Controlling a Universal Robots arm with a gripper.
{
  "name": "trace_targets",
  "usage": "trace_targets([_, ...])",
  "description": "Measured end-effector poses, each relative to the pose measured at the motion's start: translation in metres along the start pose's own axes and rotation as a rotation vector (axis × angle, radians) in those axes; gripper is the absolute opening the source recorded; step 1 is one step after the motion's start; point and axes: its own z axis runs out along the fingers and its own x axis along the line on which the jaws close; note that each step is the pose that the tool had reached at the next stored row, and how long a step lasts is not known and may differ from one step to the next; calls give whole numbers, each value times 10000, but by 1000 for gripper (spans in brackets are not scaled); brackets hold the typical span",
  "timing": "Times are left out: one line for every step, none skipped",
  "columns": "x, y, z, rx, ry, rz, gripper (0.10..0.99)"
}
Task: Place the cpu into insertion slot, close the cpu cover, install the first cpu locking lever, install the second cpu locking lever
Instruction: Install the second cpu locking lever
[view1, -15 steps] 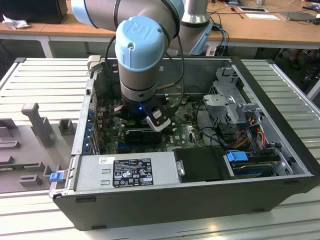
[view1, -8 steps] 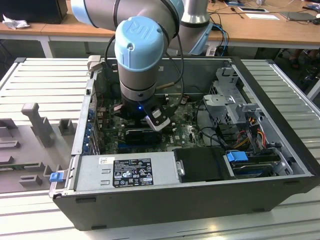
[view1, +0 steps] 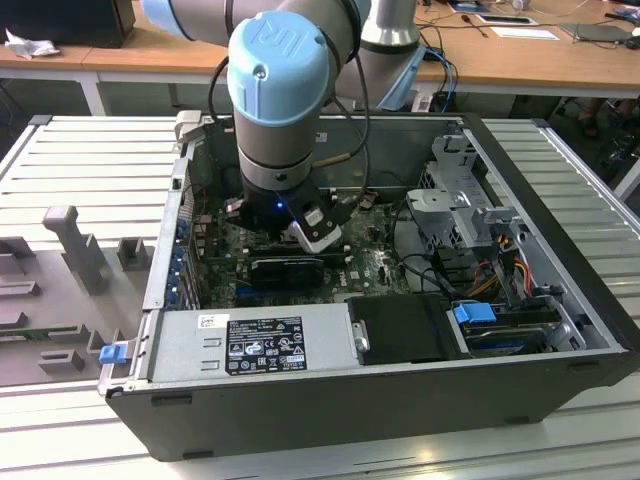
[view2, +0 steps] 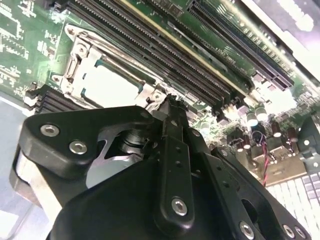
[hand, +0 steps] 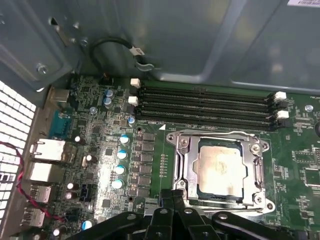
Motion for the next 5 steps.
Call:
trace_targets([0,6,-19,1,0,0,106])
trace_targets([-1,12,-34,1,0,0,106])
trace_targets([-2,22,-63,2,0,0,106])
trace_targets([-3,35,-102,3,-1,0,106])
trace_targets([-3,37,-107,1,-1,0,106])
